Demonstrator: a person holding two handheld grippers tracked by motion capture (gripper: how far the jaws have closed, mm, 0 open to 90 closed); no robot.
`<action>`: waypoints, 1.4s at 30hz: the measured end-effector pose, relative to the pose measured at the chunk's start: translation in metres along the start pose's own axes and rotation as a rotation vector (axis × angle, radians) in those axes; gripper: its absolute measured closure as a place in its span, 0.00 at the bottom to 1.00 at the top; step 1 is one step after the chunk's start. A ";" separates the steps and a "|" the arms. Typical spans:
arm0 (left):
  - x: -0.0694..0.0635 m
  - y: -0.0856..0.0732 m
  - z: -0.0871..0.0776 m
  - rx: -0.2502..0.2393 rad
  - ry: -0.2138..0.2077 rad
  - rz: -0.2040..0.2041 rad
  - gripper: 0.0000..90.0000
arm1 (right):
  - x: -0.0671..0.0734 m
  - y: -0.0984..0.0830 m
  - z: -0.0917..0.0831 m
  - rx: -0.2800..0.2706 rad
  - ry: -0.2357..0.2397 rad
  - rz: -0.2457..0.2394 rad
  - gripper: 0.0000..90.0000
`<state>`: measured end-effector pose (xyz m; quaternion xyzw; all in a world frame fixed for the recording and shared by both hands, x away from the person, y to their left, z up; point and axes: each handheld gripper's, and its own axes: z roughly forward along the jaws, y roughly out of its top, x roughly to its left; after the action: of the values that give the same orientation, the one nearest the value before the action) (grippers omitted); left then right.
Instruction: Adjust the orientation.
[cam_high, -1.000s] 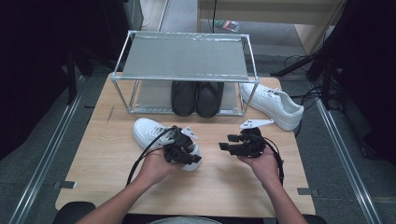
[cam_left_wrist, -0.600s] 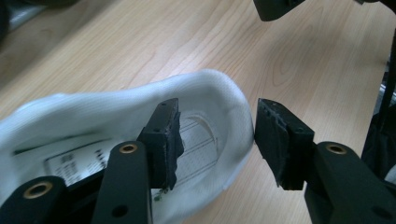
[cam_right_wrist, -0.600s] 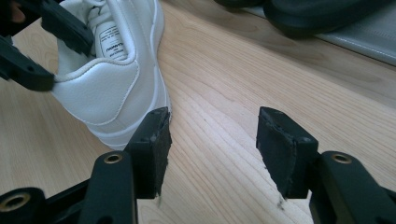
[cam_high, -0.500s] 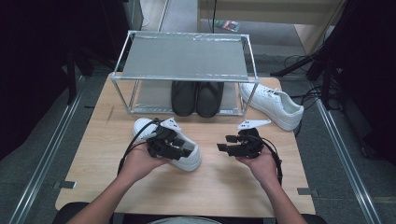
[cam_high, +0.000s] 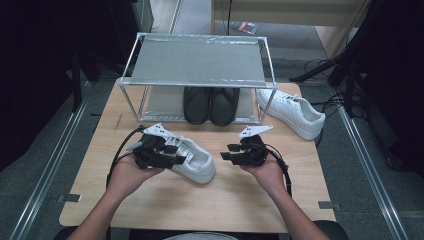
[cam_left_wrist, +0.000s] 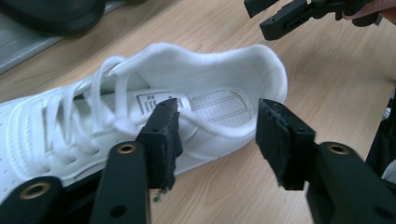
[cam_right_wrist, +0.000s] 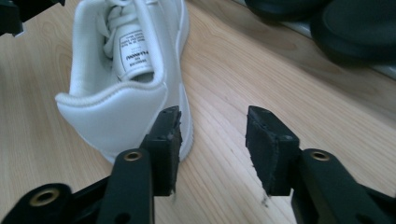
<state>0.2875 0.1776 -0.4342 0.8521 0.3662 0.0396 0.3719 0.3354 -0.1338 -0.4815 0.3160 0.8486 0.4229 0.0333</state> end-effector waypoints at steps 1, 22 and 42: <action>0.001 -0.002 -0.002 -0.004 0.003 0.007 0.62 | 0.002 0.001 0.002 -0.005 0.004 -0.004 0.71; 0.068 -0.041 0.015 0.061 0.038 -0.162 1.00 | 0.018 0.017 0.035 0.018 0.034 -0.036 1.00; 0.077 -0.038 0.019 0.063 -0.013 -0.150 0.98 | 0.041 0.004 0.030 0.045 0.102 -0.018 1.00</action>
<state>0.3270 0.2341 -0.4888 0.8338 0.4275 -0.0055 0.3493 0.3145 -0.0882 -0.4887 0.2870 0.8612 0.4192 -0.0134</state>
